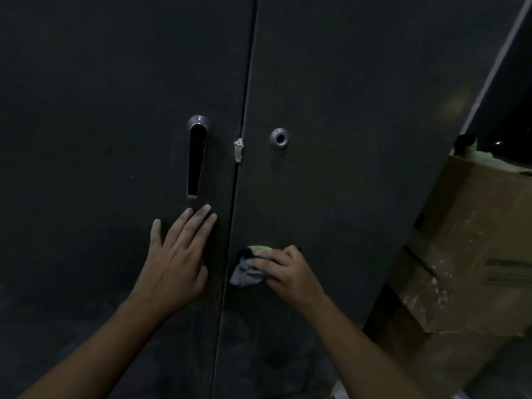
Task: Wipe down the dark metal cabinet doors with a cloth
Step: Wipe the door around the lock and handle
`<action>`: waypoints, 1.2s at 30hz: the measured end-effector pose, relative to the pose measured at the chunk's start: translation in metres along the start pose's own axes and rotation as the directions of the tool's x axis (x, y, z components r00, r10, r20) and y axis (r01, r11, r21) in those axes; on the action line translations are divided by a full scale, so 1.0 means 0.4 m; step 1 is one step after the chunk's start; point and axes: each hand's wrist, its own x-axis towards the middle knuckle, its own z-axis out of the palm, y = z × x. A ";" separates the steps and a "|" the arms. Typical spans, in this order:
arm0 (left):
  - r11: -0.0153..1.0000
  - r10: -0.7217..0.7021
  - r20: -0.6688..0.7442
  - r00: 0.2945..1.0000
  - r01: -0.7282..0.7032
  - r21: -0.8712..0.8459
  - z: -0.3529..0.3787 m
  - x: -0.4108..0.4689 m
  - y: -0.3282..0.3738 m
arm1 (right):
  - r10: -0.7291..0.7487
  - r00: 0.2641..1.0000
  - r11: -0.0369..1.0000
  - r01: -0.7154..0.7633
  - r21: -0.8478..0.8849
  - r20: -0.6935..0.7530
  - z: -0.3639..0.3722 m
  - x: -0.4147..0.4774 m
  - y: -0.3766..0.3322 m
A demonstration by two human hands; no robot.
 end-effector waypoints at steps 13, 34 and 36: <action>0.992 -0.119 -0.007 0.993 0.118 -0.048 -0.002 -0.103 -0.142 | 0.208 0.819 0.978 -0.192 0.086 -0.535 -0.059 0.264 -0.087; 0.940 -0.268 -0.043 0.962 0.252 -0.228 0.185 -0.325 -0.249 | -0.102 0.975 0.994 0.109 0.022 -0.199 0.289 0.042 -0.241; 0.939 -0.274 -0.115 0.955 0.240 -0.247 0.199 -0.321 -0.250 | 0.014 0.947 0.999 -0.003 0.034 -0.321 0.303 0.072 -0.279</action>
